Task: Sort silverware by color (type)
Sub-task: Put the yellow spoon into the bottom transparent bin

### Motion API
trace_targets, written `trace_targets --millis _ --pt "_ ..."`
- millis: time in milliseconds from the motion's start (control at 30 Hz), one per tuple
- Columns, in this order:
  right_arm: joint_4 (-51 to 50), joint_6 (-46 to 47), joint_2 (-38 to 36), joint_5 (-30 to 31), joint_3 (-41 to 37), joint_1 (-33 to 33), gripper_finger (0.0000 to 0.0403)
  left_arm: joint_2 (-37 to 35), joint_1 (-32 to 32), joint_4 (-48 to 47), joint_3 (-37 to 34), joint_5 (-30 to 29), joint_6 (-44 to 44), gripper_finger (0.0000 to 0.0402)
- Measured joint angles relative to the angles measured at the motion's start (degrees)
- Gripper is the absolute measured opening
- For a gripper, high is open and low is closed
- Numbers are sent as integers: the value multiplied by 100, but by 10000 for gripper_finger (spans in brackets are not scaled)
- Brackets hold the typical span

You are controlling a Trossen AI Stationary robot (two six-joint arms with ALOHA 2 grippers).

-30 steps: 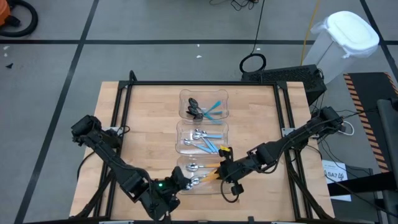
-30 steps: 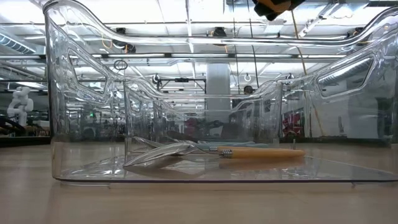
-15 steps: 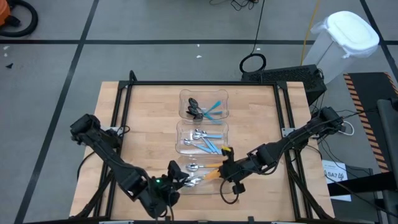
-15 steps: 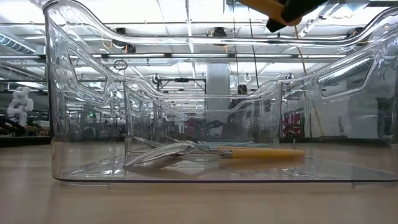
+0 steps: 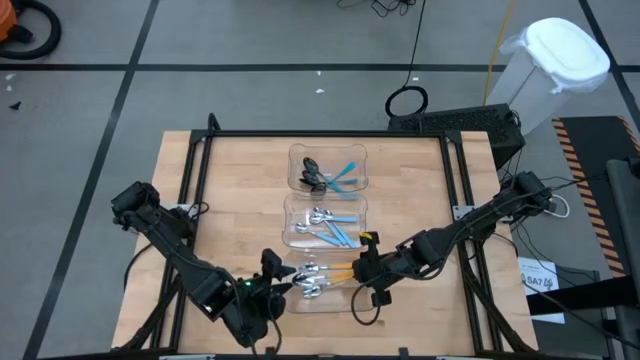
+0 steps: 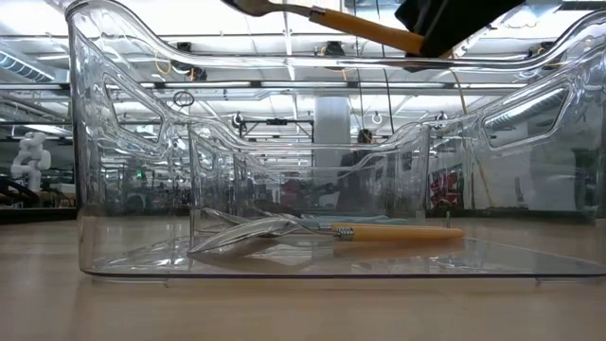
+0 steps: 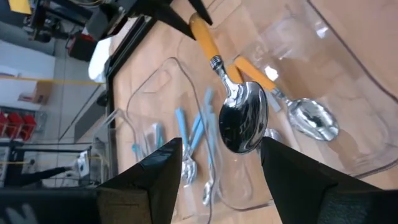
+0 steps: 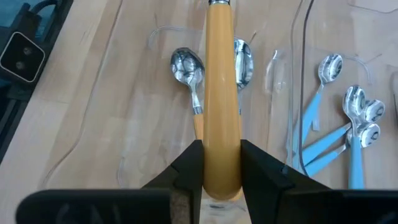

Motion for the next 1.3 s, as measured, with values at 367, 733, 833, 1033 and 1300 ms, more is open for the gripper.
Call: trace_targets --millis 367,733,833,1033,1300 --pt "19 115 4 16 -2 0 76 -373 0 -45 0 -270 -566 216" --pt "17 348 4 149 -2 0 76 -378 115 -169 0 -247 -715 216" --pt "20 479 4 151 -2 3 76 -378 198 -335 0 -250 -924 216" --pt "104 714 27 185 -2 128 76 -374 254 -384 -117 -367 -1241 216" --pt "357 1198 257 310 -4 428 76 -374 214 -330 -118 -617 -2167 216"
